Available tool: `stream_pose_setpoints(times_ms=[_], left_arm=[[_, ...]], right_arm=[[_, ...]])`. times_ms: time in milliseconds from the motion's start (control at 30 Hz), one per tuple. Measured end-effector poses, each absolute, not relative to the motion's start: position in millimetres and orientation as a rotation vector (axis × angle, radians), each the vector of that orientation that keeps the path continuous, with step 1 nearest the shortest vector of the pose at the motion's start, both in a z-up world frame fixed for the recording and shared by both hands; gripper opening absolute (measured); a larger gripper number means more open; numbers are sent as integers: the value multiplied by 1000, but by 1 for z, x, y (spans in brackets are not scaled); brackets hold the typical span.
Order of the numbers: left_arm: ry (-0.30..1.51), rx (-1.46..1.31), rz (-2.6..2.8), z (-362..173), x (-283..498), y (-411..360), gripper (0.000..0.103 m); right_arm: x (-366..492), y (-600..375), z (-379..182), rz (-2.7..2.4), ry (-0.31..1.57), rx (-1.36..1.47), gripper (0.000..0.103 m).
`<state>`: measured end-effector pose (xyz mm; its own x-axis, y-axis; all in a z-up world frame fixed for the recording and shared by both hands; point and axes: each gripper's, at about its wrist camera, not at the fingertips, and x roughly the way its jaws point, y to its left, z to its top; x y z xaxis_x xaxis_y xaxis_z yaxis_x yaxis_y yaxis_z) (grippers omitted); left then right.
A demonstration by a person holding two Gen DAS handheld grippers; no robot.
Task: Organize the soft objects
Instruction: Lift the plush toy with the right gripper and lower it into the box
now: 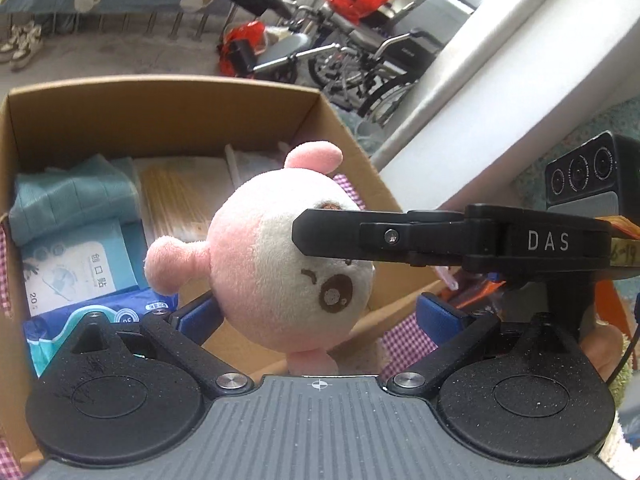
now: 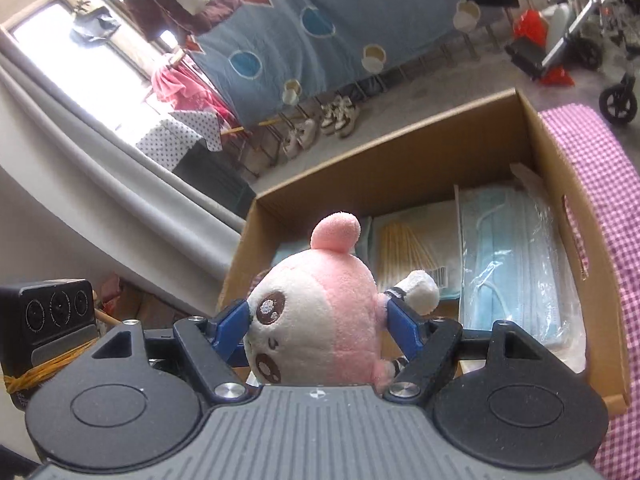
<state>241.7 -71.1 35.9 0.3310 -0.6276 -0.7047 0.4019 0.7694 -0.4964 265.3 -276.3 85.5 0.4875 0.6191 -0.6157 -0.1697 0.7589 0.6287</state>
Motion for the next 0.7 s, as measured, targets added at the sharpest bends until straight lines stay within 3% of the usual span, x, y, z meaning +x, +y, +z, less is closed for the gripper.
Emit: stream_pose_setpoints(times_ms=[367,700], left_arm=[[1307,-293,-598,-32,294,-87,99],[1301,-294,-571,-35,296,-78,100]], right_arm=[[346,-270,0,475,1254,528,78],[350,-269,-9,474,1272,513,80]])
